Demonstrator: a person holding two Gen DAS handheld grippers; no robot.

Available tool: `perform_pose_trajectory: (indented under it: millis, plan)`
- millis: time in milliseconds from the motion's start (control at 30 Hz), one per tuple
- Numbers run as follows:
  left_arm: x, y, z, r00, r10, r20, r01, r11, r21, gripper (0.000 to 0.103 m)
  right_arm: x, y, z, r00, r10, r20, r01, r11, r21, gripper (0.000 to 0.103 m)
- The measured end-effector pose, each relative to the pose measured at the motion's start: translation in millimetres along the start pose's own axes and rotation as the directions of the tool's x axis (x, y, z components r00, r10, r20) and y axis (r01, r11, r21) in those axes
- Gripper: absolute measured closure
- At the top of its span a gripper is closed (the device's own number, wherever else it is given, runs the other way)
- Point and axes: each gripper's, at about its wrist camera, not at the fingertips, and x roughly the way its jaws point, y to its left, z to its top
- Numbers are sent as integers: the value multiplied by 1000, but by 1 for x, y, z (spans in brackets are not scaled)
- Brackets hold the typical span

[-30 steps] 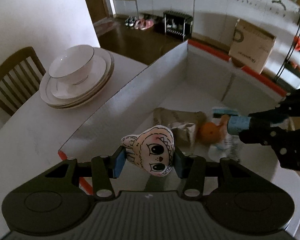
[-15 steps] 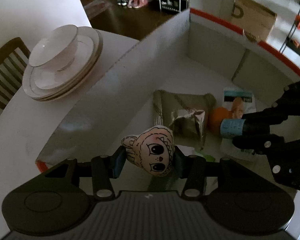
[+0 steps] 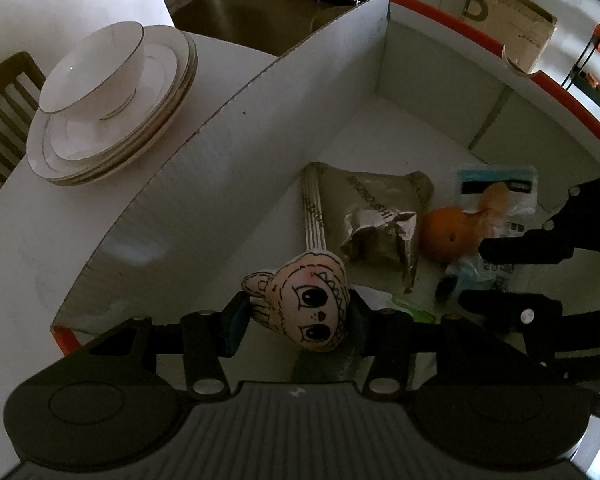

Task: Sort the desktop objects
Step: 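Open both grippers to drop the plush and bottle into the box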

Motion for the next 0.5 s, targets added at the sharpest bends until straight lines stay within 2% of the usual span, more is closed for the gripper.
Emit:
perform_pose_trajectory:
  millis: [67, 167, 500]
  plan:
    - [-1, 1, -1, 1000, -8, 1, 8, 1000, -10, 50, -1, -1, 0, 1000, 1, 5, -1, 1000, 5, 74]
    - [-5, 1, -4, 1000, -1, 20, 1, 1000, -12, 42, -5, -2, 0, 1000, 1, 14, -1, 1000, 10, 68]
    - [-30, -1, -17, 995, -16, 96, 17, 1000, -12, 42, -29, -6, -3, 998, 12, 61, -13, 1000, 27, 52]
